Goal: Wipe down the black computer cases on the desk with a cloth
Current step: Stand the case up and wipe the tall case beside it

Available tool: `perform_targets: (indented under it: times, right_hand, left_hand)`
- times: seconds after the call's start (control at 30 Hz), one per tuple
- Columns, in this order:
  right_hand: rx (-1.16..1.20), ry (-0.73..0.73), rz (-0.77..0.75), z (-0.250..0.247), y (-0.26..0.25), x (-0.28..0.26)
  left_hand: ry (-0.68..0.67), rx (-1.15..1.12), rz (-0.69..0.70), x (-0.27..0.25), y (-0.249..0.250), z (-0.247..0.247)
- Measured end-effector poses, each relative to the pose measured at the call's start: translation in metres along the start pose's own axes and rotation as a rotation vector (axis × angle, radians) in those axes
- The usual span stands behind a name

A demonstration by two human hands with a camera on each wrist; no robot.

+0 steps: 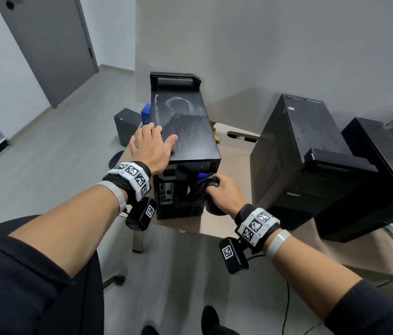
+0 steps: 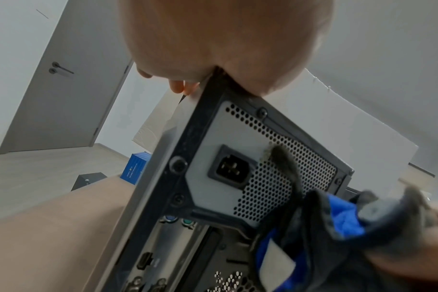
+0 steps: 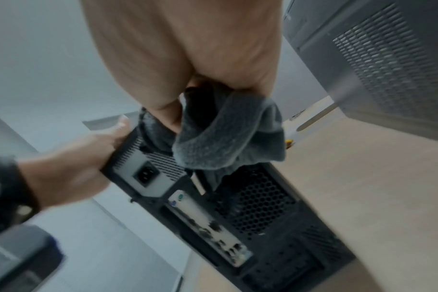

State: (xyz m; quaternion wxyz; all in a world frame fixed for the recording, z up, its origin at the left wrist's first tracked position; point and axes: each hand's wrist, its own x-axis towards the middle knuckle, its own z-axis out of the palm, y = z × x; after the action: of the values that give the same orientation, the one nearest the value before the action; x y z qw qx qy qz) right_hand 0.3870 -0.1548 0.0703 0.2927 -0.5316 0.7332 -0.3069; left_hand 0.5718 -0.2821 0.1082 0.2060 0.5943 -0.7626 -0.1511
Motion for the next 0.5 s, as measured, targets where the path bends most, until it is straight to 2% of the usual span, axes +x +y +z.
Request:
perform_targets:
  times: [0.13, 0.33, 0.5]
  right_hand:
    - [0.062, 0.088, 0.027, 0.001, -0.015, -0.006]
    - [0.139, 0.245, -0.070, 0.002, -0.033, -0.013]
    - [0.208, 0.209, -0.191, 0.024, -0.040, -0.010]
  left_hand:
    - [-0.009, -0.016, -0.004, 0.000, 0.001, 0.000]
    - [-0.048, -0.058, 0.003, 0.002, -0.004, -0.003]
    - [-0.104, -0.136, -0.019, 0.004, -0.006, -0.007]
